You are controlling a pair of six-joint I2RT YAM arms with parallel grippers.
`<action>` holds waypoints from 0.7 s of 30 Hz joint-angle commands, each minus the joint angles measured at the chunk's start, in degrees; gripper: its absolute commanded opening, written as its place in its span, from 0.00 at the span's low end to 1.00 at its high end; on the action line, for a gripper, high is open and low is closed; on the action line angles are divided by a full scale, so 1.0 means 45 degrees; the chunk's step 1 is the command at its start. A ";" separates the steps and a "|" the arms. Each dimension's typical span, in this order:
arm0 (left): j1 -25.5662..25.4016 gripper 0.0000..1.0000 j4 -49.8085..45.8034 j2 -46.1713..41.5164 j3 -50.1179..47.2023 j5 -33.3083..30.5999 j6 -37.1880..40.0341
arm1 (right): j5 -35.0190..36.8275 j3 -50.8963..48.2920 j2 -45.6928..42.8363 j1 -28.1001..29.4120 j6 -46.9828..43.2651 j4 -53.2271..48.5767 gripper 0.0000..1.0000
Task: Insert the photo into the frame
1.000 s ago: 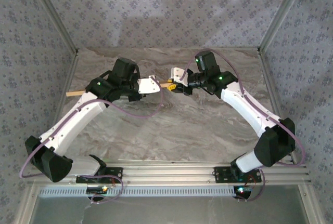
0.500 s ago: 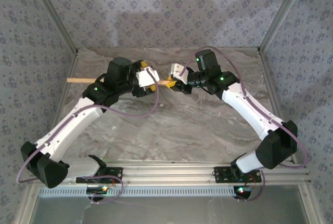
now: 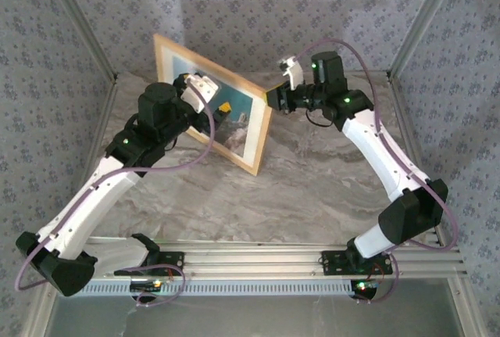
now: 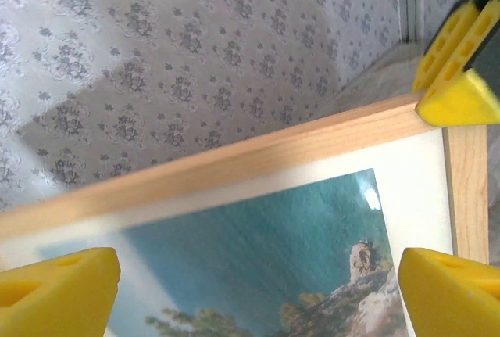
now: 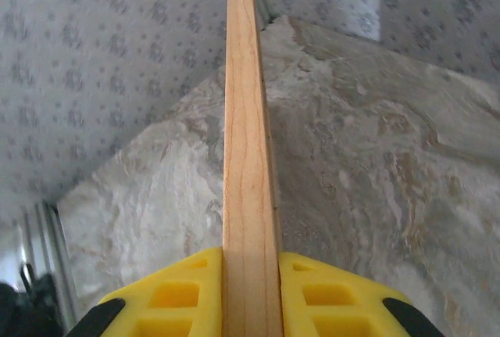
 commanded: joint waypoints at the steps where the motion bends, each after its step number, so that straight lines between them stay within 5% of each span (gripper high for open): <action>1: 0.0068 0.92 0.0530 -0.0610 -0.0416 -0.0079 -0.1983 | -0.1032 -0.0848 -0.0414 -0.1163 0.4259 0.1880 0.00; 13: 0.0383 0.92 0.2501 -0.1660 -0.4634 0.0622 -0.7345 | -0.0208 -0.8225 -0.2992 -0.3318 0.8695 0.4856 0.00; 21: 0.1566 0.92 0.4027 -0.1640 -0.7447 0.1438 -1.1477 | 0.0311 -1.2004 -0.3415 -0.3275 1.0033 0.7133 0.08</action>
